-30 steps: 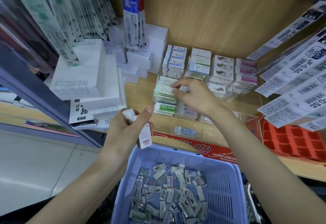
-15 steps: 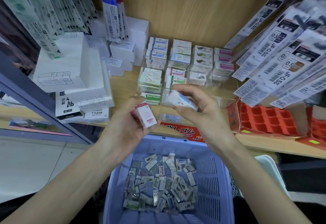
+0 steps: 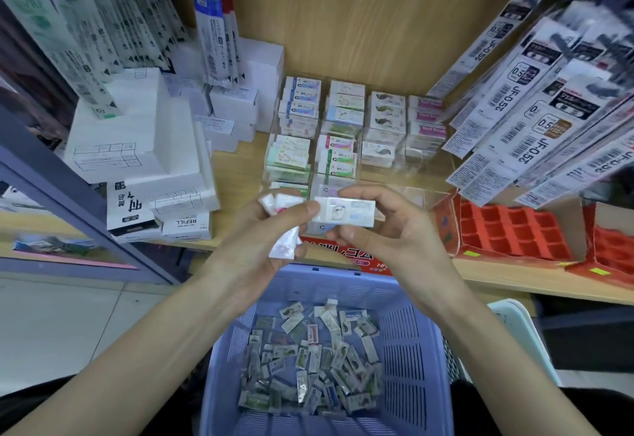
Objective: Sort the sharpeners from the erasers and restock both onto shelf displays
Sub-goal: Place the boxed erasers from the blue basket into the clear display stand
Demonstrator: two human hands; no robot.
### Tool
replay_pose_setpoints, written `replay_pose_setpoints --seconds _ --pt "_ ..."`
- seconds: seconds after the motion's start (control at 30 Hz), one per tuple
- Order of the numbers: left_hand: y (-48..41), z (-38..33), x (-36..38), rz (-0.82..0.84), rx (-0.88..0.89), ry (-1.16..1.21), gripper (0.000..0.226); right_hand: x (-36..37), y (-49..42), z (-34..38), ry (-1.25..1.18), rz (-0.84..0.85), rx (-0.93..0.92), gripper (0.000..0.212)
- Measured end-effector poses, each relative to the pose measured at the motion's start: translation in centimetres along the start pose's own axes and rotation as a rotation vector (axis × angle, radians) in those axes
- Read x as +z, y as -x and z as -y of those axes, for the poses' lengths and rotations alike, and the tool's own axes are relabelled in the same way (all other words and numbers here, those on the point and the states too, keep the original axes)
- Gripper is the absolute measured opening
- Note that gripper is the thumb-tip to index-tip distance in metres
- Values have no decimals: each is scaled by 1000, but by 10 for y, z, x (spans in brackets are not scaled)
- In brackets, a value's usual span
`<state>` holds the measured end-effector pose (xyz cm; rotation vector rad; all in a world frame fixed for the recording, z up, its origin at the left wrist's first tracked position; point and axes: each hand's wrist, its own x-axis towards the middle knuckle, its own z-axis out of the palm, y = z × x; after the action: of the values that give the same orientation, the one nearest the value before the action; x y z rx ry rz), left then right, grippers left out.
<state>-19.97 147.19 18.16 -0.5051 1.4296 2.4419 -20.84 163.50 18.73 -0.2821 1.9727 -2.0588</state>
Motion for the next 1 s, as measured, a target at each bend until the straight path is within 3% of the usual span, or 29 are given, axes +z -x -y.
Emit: replay_pose_setpoints --seconds 0.17,0.23,0.33,0.47,0.53,0.7,0.87,1.0 --pt "-6 -10 -8 -104 43 -20 12 -1 -17 -12 672 -42 -223 30" --pt "-11 -12 -11 -137 46 0 9 0 -30 -18 792 -38 -318 30" --pt "-18 -13 -17 -201 59 28 5 -1 -55 -26 841 -61 -347 28" --pt "-26 -14 -26 -287 59 88 12 -8 -109 -29 822 -255 -259 27" --pt "-29 -14 -27 -294 60 88 16 -10 -140 -30 893 -269 -200 29" --pt "-36 -10 -34 -306 65 66 12 0 -180 -36 1165 -67 -146 31" --pt "-41 -7 -41 -322 71 84 28 -2 -179 -35 1162 53 -151 31" --pt "-40 -6 -38 -293 72 91 14 -3 -177 -32 1085 151 -54 41"
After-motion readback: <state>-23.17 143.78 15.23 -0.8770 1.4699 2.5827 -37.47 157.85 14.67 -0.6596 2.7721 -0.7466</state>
